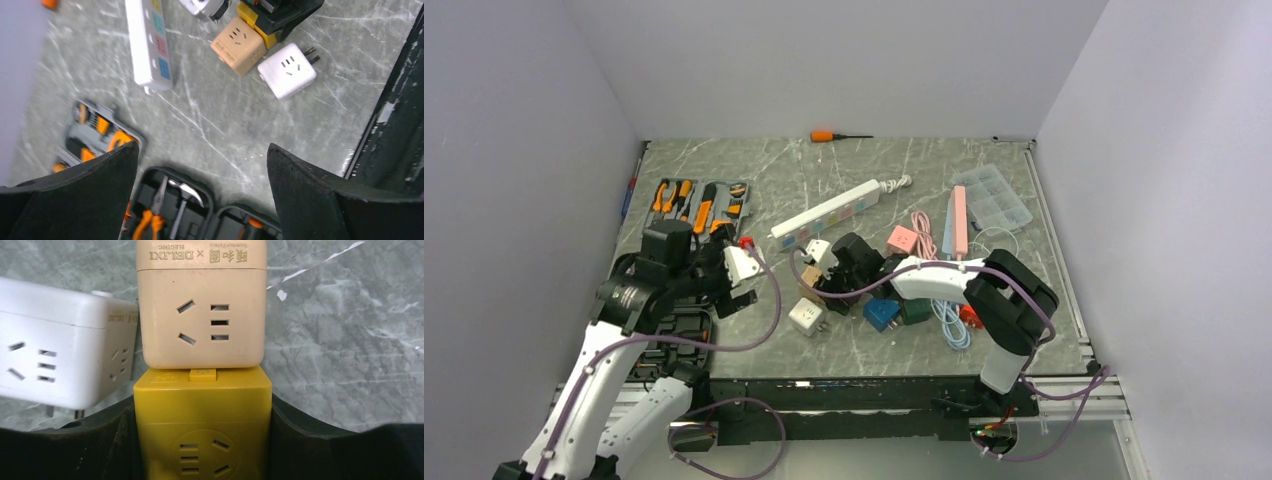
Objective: Pull the plug off the socket
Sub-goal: Pick up the socket from the center of the board.
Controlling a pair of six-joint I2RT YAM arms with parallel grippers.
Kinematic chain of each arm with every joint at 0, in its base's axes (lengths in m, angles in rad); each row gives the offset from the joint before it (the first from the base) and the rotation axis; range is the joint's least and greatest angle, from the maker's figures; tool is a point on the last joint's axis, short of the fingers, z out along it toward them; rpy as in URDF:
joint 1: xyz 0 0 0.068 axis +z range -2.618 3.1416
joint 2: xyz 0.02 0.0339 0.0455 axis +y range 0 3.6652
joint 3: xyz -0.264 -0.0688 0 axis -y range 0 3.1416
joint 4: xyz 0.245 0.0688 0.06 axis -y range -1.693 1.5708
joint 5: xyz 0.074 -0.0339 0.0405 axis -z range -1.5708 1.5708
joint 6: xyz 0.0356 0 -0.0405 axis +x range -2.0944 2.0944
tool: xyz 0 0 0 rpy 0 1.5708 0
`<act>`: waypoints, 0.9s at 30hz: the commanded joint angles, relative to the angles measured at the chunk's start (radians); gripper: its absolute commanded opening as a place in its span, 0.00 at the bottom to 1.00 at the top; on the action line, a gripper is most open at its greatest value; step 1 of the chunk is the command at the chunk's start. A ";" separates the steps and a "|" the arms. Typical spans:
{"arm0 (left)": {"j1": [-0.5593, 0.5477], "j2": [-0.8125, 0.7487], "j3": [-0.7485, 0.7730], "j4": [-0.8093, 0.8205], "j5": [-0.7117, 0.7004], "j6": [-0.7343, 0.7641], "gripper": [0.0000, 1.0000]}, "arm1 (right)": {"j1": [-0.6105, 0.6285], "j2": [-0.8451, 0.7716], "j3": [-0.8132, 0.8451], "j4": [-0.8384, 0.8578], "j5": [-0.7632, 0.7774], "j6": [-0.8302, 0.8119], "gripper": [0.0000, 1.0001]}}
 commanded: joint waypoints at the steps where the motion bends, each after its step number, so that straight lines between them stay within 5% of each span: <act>1: 0.000 -0.067 0.006 0.048 0.081 0.206 0.99 | -0.015 -0.100 0.126 -0.127 -0.045 0.037 0.00; 14: -0.051 -0.340 -0.245 0.232 0.121 0.902 0.99 | -0.074 -0.133 0.395 -0.338 -0.448 0.159 0.00; 27: -0.095 -0.346 -0.332 0.342 0.152 0.978 0.99 | -0.017 -0.127 0.479 -0.324 -0.529 0.256 0.00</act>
